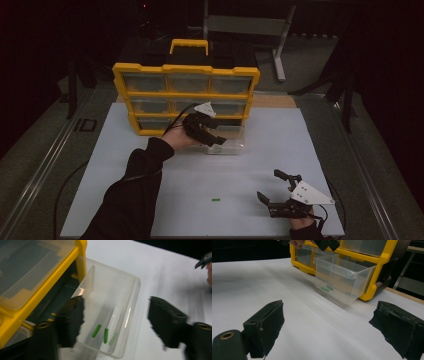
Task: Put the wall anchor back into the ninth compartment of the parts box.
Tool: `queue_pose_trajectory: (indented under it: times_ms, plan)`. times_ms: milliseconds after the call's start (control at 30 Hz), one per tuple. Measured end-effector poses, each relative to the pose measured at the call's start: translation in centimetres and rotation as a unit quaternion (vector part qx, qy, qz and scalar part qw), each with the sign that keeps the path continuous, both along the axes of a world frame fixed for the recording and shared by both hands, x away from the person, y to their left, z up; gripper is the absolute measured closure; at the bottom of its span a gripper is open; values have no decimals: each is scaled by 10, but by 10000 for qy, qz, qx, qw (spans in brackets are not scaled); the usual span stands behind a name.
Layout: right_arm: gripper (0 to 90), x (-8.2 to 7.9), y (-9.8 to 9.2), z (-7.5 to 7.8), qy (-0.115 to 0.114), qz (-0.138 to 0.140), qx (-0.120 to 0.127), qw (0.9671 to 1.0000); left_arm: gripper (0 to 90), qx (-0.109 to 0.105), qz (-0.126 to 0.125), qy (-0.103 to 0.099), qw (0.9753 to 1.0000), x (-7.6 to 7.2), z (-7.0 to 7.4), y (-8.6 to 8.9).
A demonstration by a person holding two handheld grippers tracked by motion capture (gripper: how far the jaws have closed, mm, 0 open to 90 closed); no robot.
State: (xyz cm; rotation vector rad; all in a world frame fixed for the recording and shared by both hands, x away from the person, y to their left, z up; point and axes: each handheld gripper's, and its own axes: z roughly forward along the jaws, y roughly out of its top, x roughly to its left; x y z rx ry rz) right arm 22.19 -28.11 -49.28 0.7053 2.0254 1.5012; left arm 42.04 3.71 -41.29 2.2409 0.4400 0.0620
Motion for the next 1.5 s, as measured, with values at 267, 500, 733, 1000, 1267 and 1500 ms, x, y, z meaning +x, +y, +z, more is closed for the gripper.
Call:
queue_pose_trajectory:
  times_ms: [267,500,733,1000,1267,1500]
  plan:
    - [91,0,0,0,-13,-11,0,10000,13,-159,-192,219,9995,-13,6,7]
    - [91,-1,1,1,-1,-7,-20,10000,7,-121,-270,120,9995,-33,4,7]
    - [91,-1,1,1,5,-9,-20,10000,7,-116,-414,131,9990,-51,1,10]
    - [92,-1,1,1,-1,-9,-25,10000,6,-142,-543,182,9983,-69,-2,11]
    - [92,-1,1,1,-5,0,1,10000,7,-177,-577,112,9981,-88,-11,13]
    - [91,-1,1,1,-29,2,-27,10000,7,-249,-643,120,9976,-102,-23,16]
